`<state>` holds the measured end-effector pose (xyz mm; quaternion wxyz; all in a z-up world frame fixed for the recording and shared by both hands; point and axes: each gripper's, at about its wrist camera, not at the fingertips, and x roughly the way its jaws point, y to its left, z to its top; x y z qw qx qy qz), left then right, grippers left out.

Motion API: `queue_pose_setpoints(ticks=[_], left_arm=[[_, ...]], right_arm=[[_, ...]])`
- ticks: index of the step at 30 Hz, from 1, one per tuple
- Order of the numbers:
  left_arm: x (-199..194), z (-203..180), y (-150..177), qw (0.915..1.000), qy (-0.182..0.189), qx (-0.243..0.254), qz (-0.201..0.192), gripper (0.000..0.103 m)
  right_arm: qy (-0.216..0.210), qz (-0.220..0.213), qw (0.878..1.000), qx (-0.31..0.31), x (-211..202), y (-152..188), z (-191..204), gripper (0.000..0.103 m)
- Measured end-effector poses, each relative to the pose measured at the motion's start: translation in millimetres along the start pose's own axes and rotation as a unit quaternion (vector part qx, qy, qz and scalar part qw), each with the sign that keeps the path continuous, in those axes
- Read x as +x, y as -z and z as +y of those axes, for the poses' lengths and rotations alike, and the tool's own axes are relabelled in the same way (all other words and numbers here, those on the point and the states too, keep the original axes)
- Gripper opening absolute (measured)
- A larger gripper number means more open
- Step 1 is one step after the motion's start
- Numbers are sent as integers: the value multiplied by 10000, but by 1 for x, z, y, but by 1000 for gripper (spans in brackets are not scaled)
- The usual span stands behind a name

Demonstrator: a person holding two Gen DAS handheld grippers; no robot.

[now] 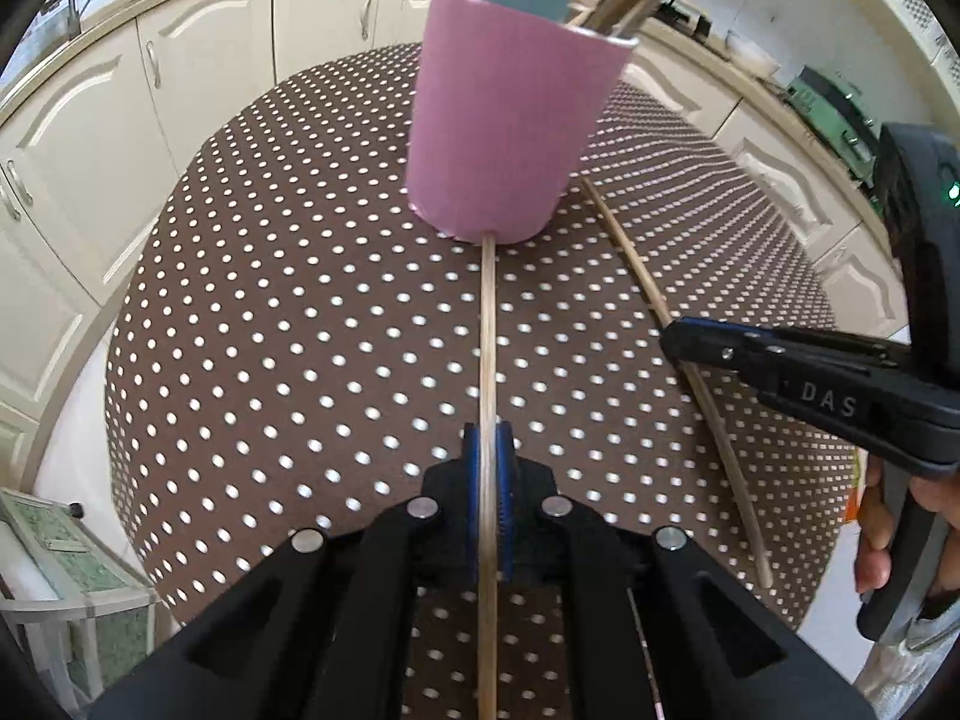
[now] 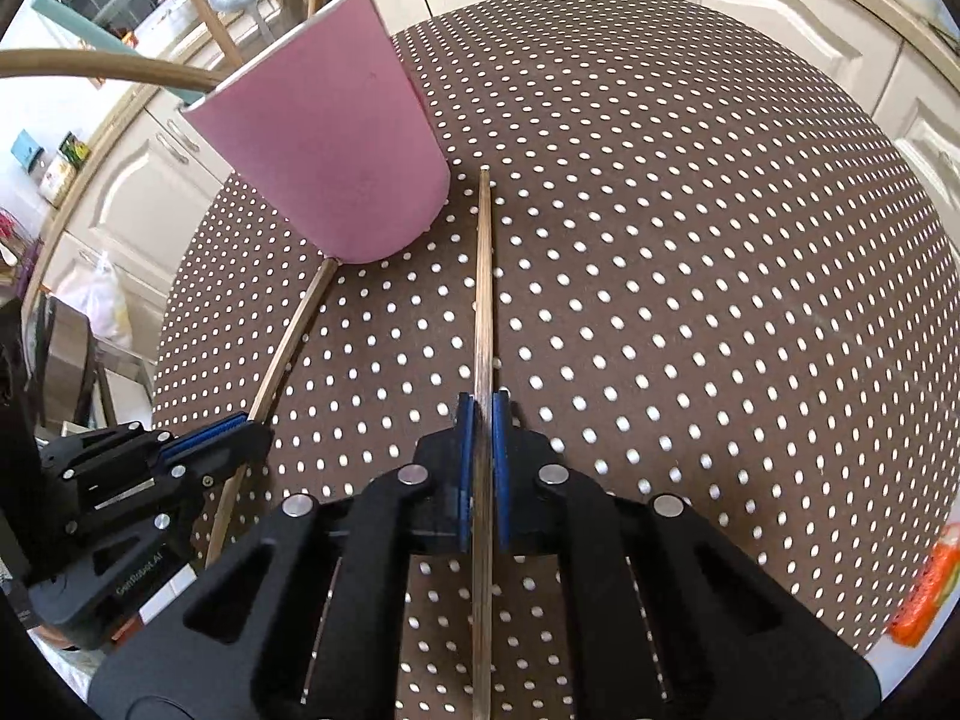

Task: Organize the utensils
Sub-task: 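Lower both tools to the last chopsticks and close each on one chopstick, then lift the chopsticks upright with both tools and insert them into the pink cup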

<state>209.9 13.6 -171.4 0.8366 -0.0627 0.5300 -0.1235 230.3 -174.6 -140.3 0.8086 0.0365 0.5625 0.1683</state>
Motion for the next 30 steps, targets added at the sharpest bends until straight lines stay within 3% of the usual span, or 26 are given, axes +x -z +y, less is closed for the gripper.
queue_pose_setpoints(ticks=[11,18,23,30], left_arm=[[-45,-39,45,9953,48,344,-900,5],[-89,-52,56,9821,145,659,-1759,5],[-116,-53,57,9654,390,732,-2473,5],[-155,-47,49,9284,546,683,-3612,5]], right_arm=[[-688,-924,9923,465,-55,40,-57,7],[-924,-1758,9793,397,-105,61,-67,7],[-1033,-2295,9675,242,-133,69,-64,7],[-1109,-2856,9519,-6,-166,72,-55,7]])
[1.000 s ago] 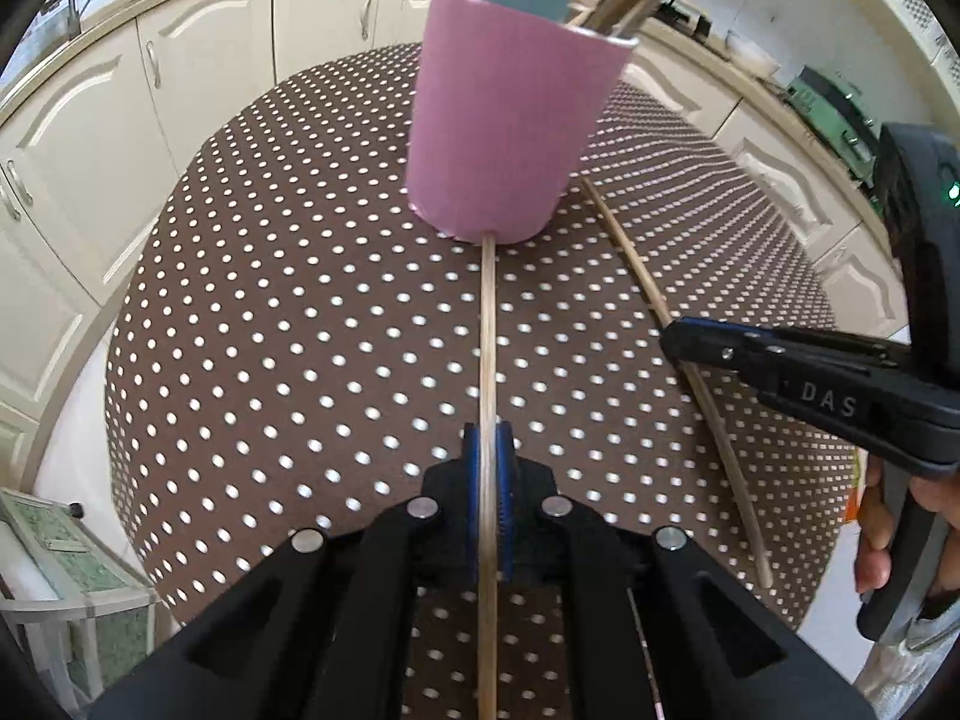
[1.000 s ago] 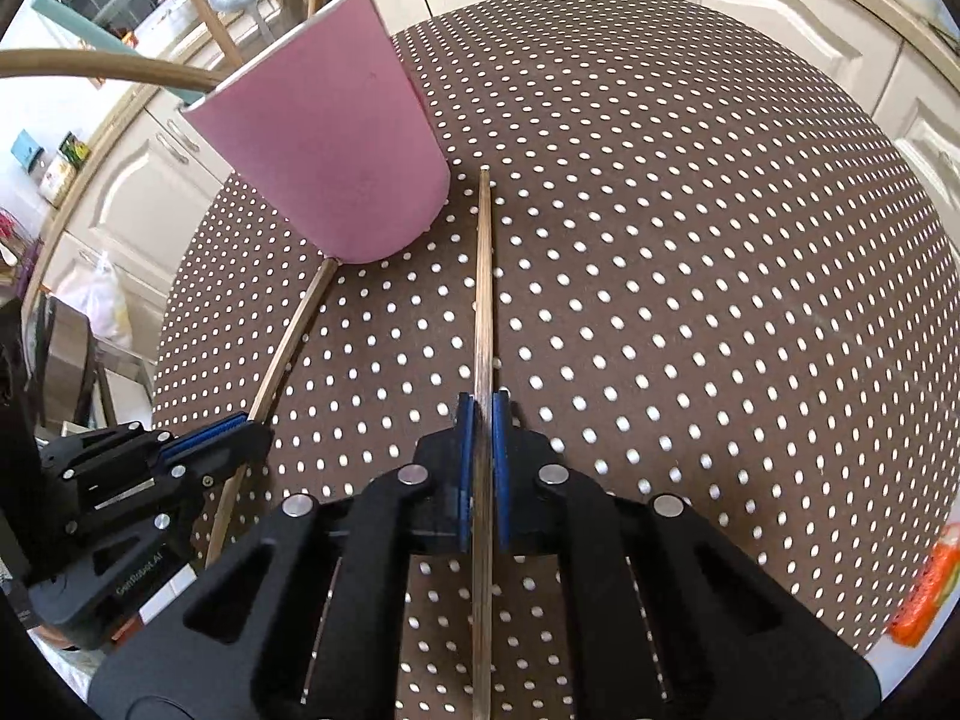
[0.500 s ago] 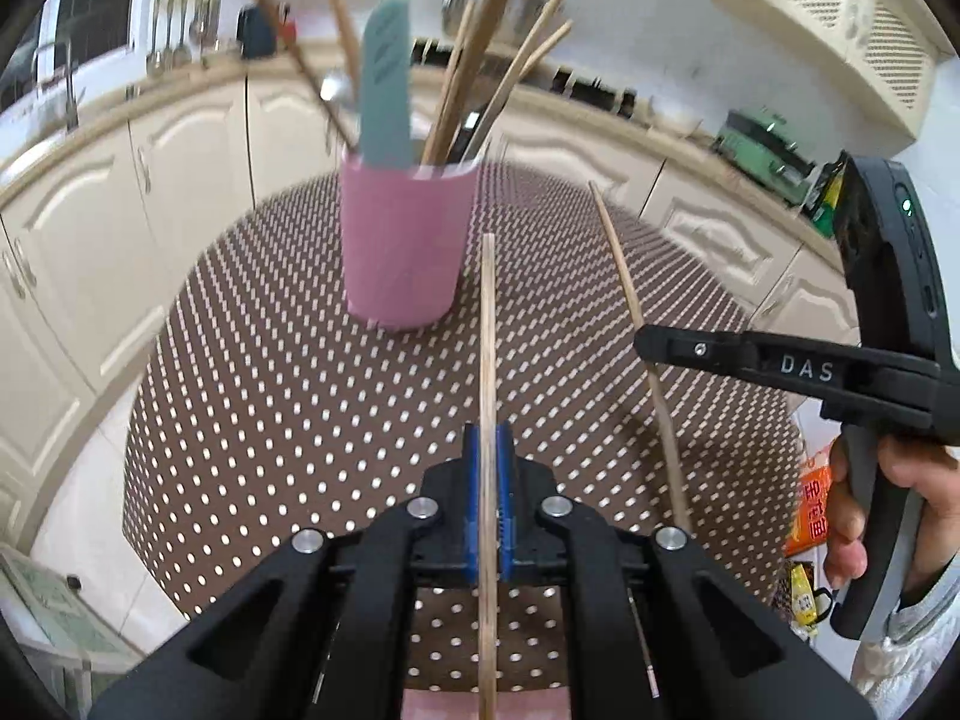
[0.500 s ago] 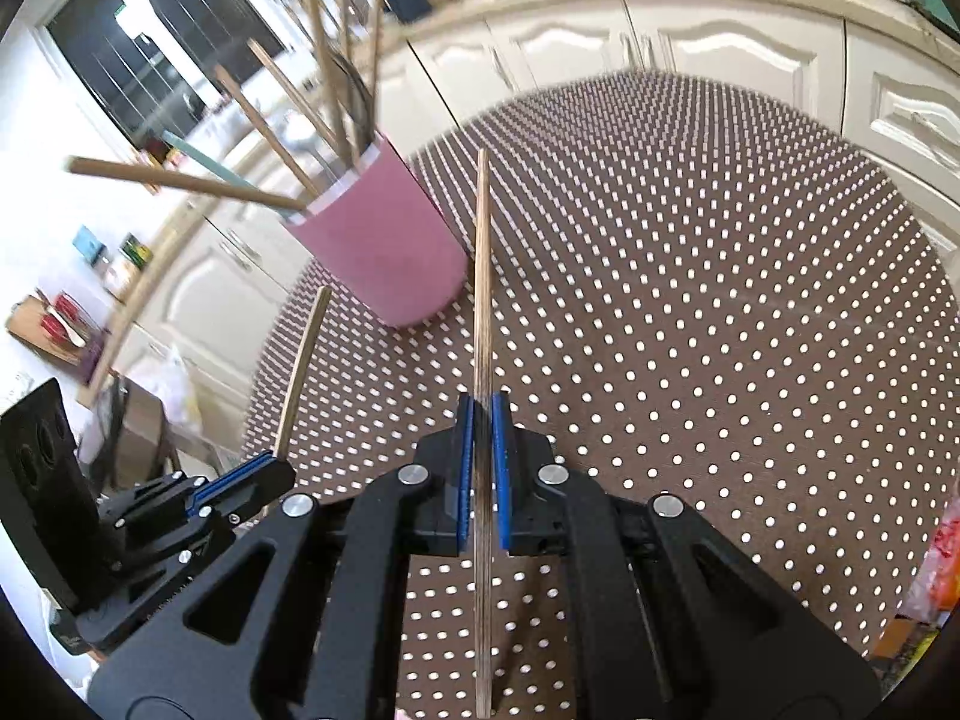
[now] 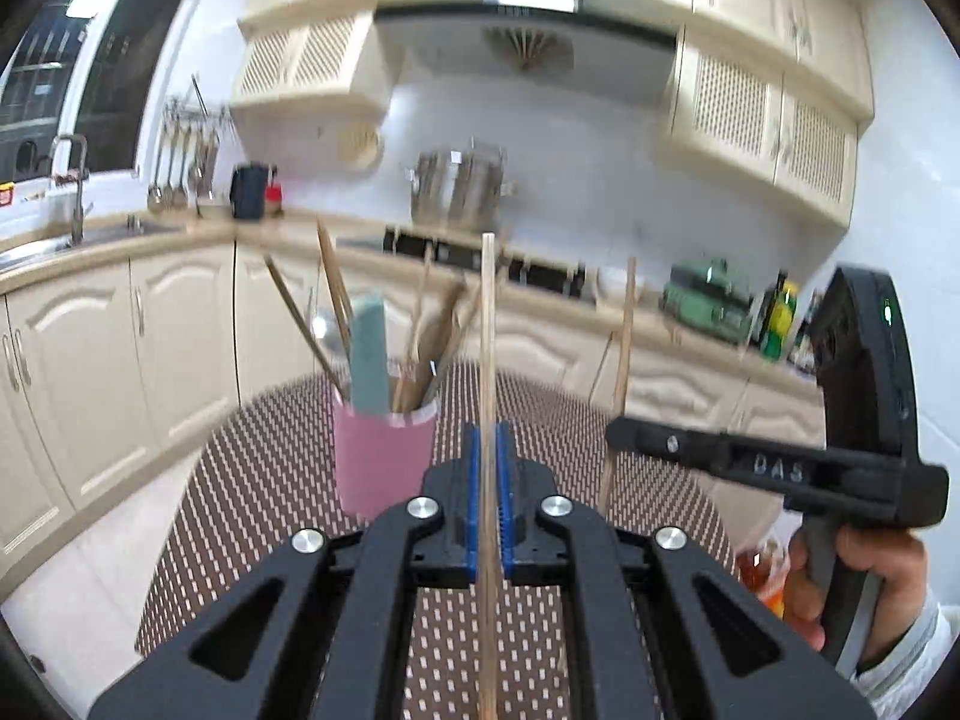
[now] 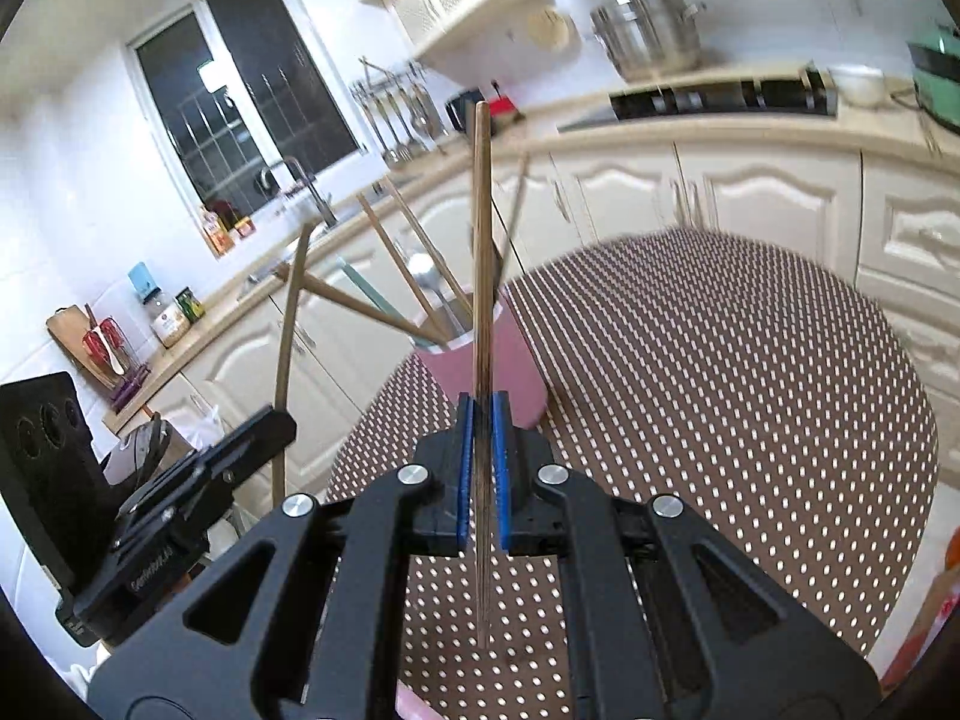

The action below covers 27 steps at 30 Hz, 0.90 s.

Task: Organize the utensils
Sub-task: 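Lift the chopsticks upright with both tools and insert them into the pink cup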

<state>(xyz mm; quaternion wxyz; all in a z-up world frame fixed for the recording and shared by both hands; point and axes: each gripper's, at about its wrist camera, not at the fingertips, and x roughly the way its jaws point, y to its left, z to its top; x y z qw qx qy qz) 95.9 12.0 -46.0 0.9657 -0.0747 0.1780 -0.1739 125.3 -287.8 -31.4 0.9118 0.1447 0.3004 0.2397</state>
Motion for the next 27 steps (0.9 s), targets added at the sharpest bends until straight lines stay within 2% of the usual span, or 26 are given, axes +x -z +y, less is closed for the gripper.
queue_pose_setpoints(ticks=[7,16,22,27], left_arm=[[-8,8,-23,9950,-147,-80,-988,5],[-15,12,-43,9765,-12,-247,-2140,5],[-1,17,-52,9643,-179,-404,-2611,5],[21,19,-60,9596,-338,-415,-2763,5]], right_arm=[[-80,-236,9995,-171,7,-7,28,7],[4,-727,9971,-211,17,-17,43,7],[40,-1122,9933,-286,19,-28,49,7],[-35,-1350,9905,-265,28,-39,46,7]])
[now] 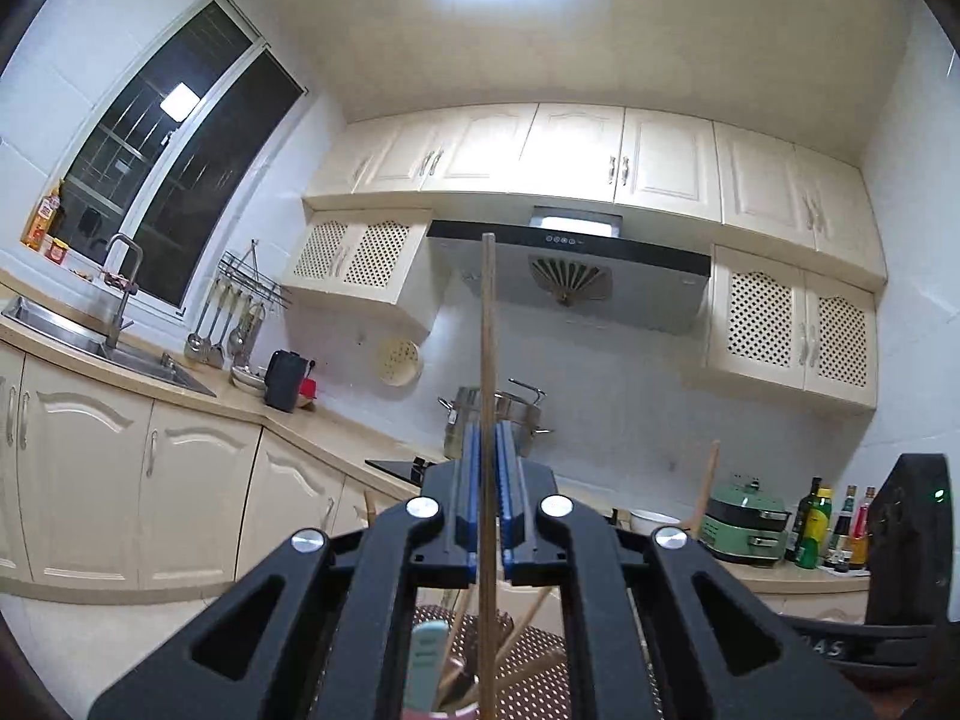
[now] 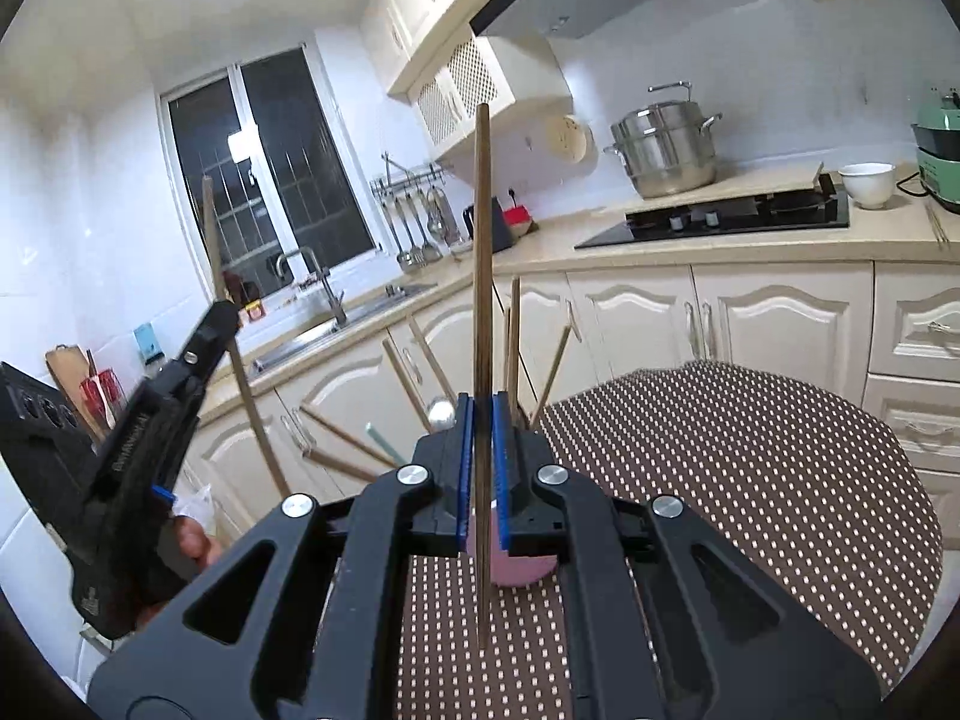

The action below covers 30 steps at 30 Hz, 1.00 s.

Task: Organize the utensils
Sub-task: 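Lift the chopsticks upright with both tools and insert them into the pink cup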

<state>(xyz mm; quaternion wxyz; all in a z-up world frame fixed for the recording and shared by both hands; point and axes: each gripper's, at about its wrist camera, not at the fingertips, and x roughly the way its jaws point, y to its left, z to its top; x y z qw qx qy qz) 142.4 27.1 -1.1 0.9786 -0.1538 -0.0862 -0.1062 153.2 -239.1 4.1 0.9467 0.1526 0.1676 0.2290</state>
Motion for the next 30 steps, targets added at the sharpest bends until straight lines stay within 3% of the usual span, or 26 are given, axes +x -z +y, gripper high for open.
queue_pose_setpoints(ticks=[12,16,18,22,30], left_arm=[[36,-6,16,9981,-347,303,-418,5],[31,0,-3,9977,-230,56,-630,5],[26,-1,-17,9957,-240,202,-877,5],[21,-1,-37,9884,-417,422,-1398,5],[23,24,-49,9806,-772,328,-1770,5]], right_arm=[[-245,-406,9989,21,37,-11,-9,7],[-357,-441,9984,61,45,-14,-14,7],[-413,-464,9980,67,47,-16,-15,7],[-546,-546,9970,87,51,-24,-14,7],[-474,-711,9960,-242,58,-38,-1,7]])
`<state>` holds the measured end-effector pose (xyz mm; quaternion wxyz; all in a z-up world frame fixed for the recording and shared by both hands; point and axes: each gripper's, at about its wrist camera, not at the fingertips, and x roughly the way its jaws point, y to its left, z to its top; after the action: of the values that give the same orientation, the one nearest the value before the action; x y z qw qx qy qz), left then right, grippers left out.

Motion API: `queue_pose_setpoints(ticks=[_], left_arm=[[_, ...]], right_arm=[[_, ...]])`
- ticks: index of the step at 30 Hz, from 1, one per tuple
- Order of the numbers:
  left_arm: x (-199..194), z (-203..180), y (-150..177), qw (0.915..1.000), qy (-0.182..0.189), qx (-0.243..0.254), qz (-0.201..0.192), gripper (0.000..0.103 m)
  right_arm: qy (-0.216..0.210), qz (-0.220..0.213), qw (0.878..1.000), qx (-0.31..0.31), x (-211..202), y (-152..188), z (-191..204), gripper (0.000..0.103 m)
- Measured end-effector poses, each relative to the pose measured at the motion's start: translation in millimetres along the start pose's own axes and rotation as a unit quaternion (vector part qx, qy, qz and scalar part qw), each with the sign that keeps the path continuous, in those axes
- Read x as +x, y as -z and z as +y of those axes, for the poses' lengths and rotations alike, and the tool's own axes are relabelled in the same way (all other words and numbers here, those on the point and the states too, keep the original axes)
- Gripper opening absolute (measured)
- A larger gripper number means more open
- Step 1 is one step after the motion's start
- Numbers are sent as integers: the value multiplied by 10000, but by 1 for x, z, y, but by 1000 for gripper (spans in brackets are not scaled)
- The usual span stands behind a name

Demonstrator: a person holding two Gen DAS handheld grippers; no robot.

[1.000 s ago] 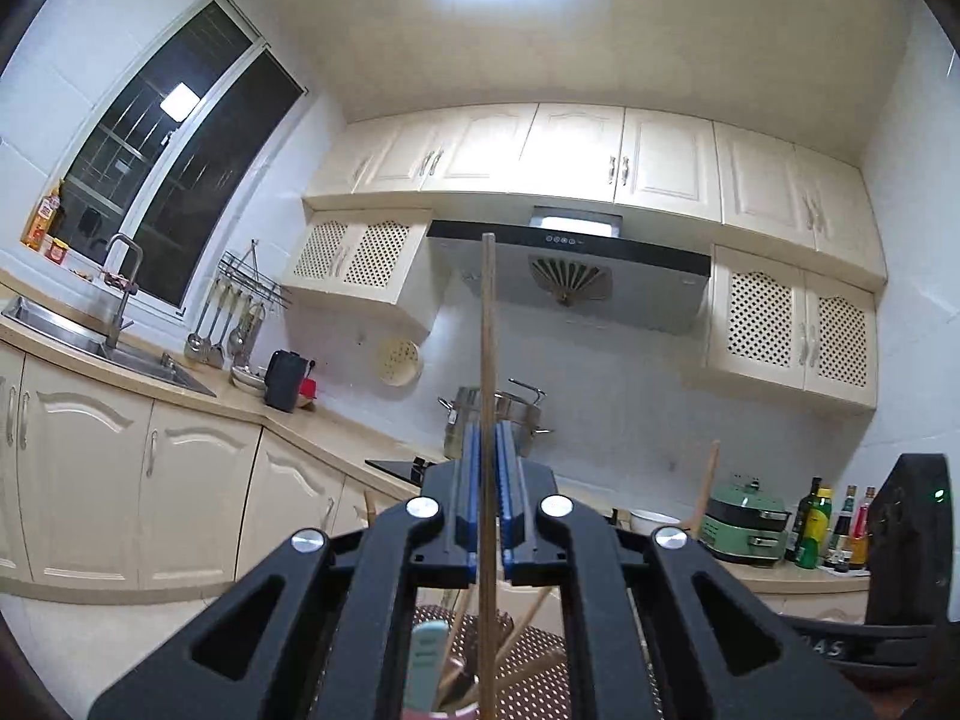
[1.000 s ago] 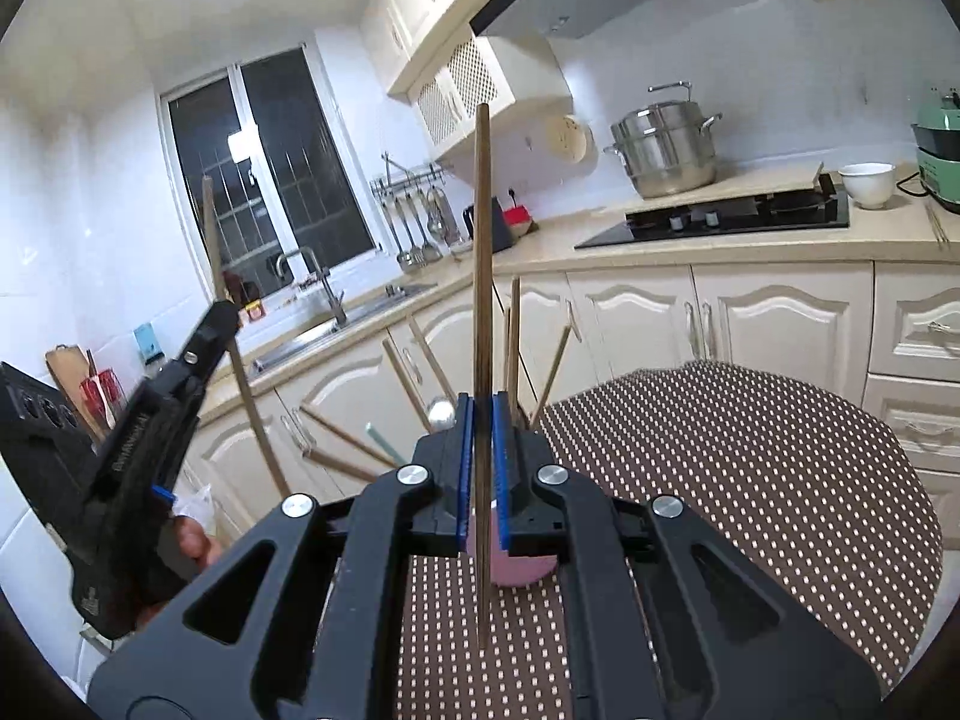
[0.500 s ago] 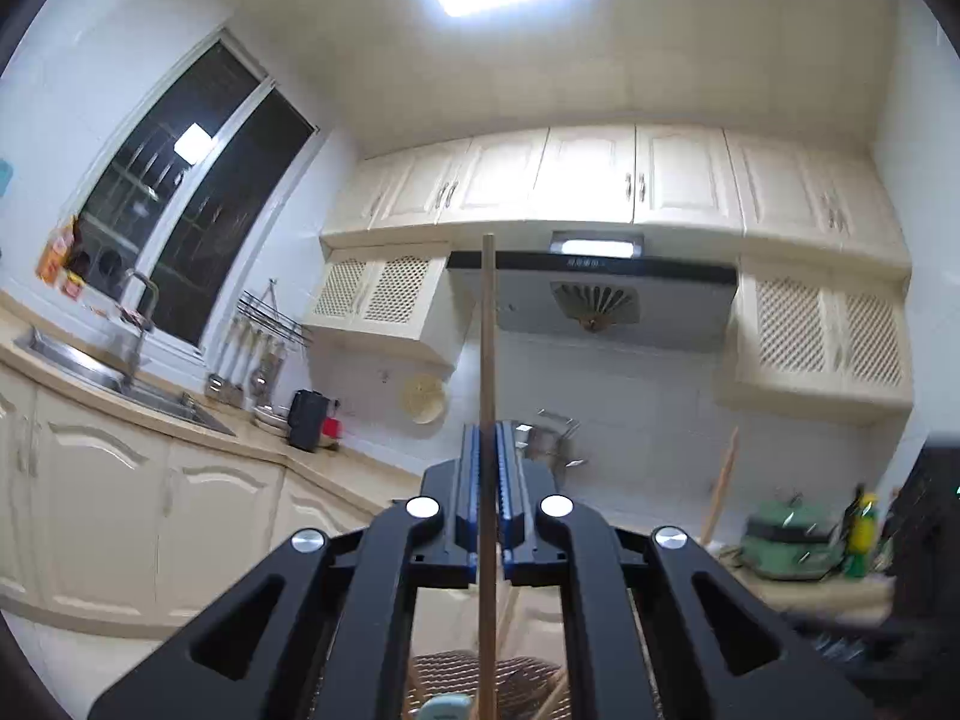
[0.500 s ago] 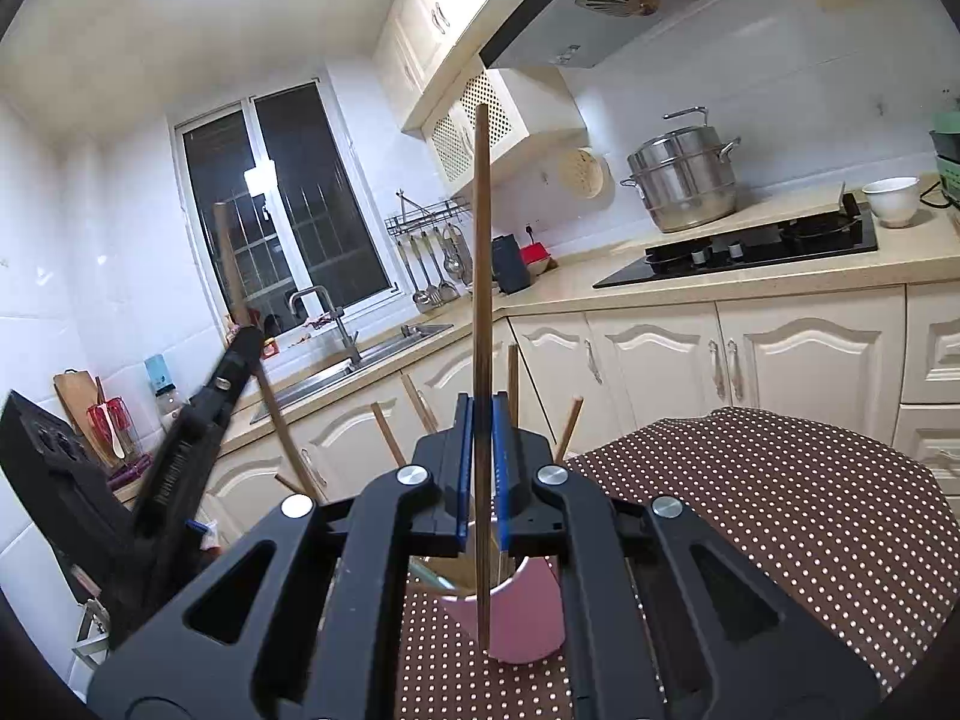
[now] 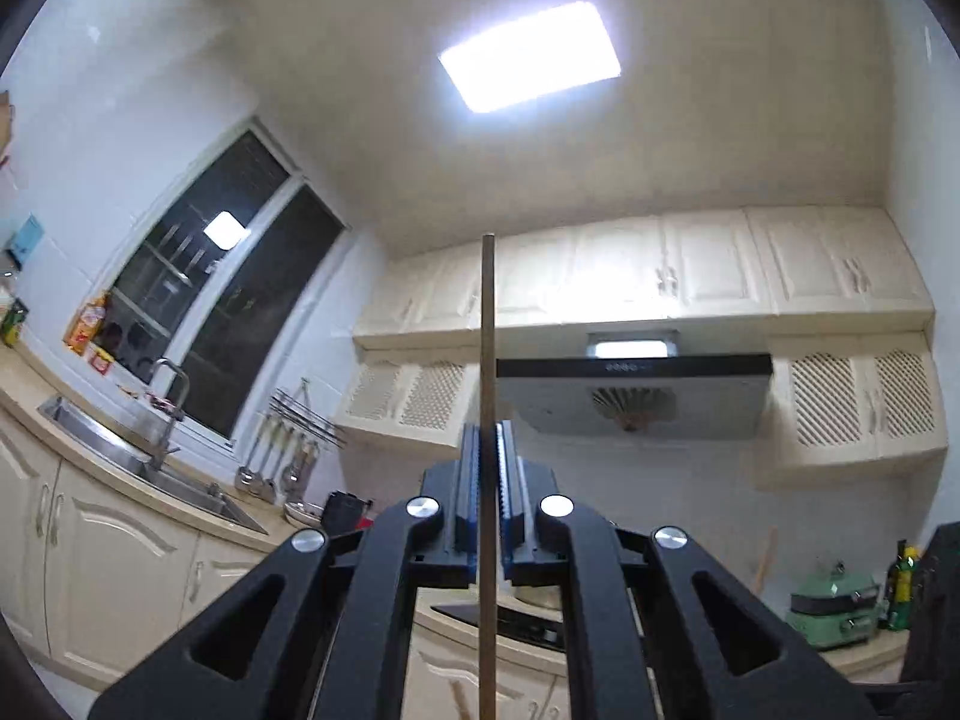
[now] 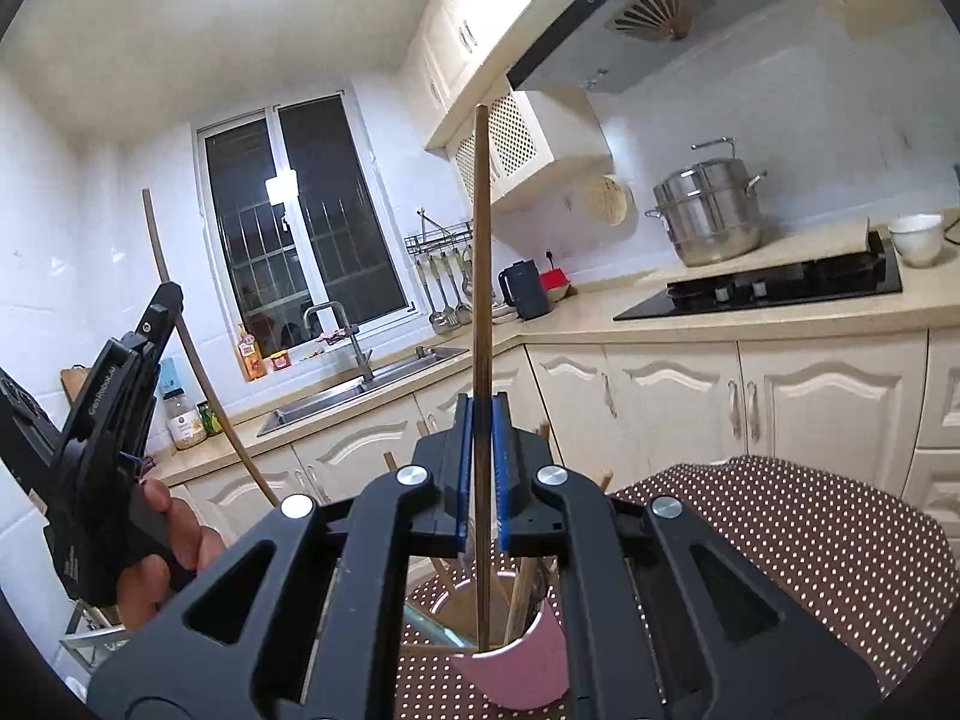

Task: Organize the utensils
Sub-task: 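Lift the chopsticks upright with both tools and insert them into the pink cup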

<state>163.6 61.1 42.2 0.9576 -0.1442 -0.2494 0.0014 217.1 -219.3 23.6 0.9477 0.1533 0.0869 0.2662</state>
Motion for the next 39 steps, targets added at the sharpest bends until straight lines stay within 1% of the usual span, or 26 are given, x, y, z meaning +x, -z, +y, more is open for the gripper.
queue_pose_setpoints(ticks=[3,8,11,15,19,21,25,31,33,35,36,38,39], left_arm=[[3,16,-2,9998,-196,-62,-75,5],[14,46,6,9984,-466,-332,35,5],[22,66,19,9963,-533,-629,260,5],[35,87,43,9905,-468,-1087,701,5],[47,96,70,9811,-231,-1529,1160,5],[51,96,83,9760,-46,-1702,1361,5],[53,93,99,9699,248,-1875,1534,5],[51,81,116,9674,628,-1767,1702,5],[50,78,121,9676,683,-1715,1724,5],[50,78,125,9652,809,-1745,1772,5],[51,78,126,9649,834,-1734,1786,5],[50,78,127,9675,789,-1638,1756,5],[51,78,128,9669,814,-1633,1782,5]], right_arm=[[108,-41,9998,-158,5,0,4,7],[168,2,9995,-255,18,8,5,7],[163,54,9995,-266,23,13,6,7],[126,86,9995,-282,29,20,6,7],[70,109,9995,-297,33,25,7,7],[66,131,9994,-324,34,27,7,7],[46,181,9994,-284,36,29,4,7],[5,314,9991,-274,42,34,2,7],[-16,372,9988,-312,44,36,2,7],[-22,390,9987,-325,44,36,3,7],[-10,407,9985,-357,44,36,3,7],[-10,432,9983,-380,45,36,4,7],[-18,452,9983,-376,46,37,4,7]])
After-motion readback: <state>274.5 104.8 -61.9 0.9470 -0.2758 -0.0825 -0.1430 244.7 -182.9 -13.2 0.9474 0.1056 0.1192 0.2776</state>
